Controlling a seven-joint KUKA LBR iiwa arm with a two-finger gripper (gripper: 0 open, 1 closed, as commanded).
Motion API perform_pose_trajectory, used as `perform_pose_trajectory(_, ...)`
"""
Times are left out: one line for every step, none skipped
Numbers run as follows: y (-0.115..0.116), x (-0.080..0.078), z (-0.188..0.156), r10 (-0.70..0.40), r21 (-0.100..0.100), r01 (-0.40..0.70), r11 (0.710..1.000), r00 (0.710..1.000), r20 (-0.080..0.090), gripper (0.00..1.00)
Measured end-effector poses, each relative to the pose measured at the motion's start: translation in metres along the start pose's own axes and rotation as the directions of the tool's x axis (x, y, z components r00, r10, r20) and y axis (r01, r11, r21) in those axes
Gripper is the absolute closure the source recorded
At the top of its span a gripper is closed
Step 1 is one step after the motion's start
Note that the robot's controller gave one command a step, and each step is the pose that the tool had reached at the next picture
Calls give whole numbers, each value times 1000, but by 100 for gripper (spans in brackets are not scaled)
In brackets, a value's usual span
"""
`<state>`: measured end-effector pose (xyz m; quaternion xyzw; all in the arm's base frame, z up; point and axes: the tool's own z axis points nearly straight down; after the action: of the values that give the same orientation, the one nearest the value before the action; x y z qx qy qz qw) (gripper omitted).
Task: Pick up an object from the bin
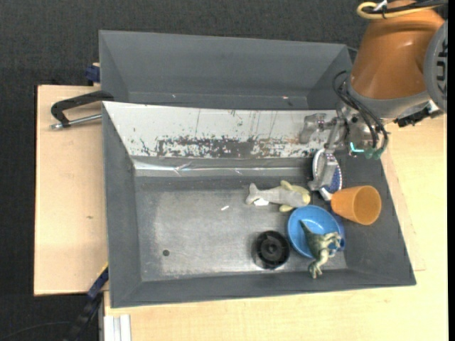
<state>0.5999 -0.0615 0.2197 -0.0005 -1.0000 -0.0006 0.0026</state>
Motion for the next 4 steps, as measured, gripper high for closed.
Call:
perform_pose_trajectory(-79,55,133,45,-2,-45,999,999,16,0)
perform_pose_trajectory(-47,59,118,253,-3,-253,968,968,10,0)
perform_pose_trajectory(-6,58,119,509,-4,-509,861,861,7,0)
perform_pose_trajectory(46,34,151,477,-6,-477,879,879,8,0)
